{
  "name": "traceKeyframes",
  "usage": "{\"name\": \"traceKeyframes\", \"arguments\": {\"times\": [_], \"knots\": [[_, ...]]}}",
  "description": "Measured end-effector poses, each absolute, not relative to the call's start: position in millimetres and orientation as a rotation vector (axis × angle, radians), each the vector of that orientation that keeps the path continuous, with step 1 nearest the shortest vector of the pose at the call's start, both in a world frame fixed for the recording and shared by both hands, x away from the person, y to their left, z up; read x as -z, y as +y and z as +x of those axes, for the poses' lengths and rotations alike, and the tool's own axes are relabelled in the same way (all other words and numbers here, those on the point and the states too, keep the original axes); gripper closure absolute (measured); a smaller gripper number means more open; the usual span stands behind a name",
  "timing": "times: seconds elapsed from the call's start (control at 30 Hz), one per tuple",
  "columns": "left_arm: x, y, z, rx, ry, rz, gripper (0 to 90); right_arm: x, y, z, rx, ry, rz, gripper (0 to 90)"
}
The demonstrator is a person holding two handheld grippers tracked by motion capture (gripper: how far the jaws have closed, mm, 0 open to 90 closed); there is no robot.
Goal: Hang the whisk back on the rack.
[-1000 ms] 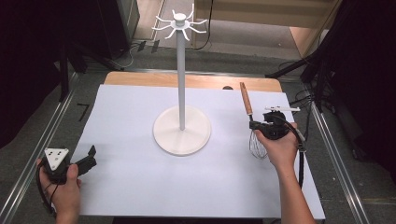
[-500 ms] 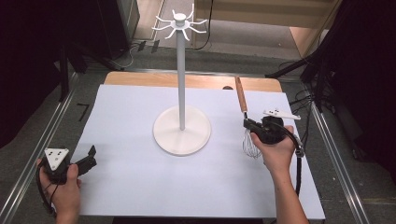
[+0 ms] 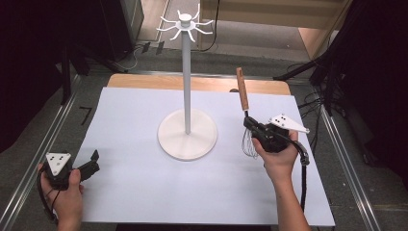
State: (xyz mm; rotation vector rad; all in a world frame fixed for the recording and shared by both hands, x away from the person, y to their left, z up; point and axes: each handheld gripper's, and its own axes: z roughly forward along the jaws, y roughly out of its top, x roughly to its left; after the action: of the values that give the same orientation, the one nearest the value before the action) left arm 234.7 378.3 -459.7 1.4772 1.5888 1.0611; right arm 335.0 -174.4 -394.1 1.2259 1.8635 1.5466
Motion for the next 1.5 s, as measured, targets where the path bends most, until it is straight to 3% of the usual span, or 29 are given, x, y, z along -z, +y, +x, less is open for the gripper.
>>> {"name": "traceKeyframes", "arguments": {"times": [1.5], "knots": [[459.6, 378.0, 234.8, -1.058, 1.588, 1.486, 6.0, 373.0, -129.3, 320.0, -1.946, 1.565, 0.804, 84.3]]}}
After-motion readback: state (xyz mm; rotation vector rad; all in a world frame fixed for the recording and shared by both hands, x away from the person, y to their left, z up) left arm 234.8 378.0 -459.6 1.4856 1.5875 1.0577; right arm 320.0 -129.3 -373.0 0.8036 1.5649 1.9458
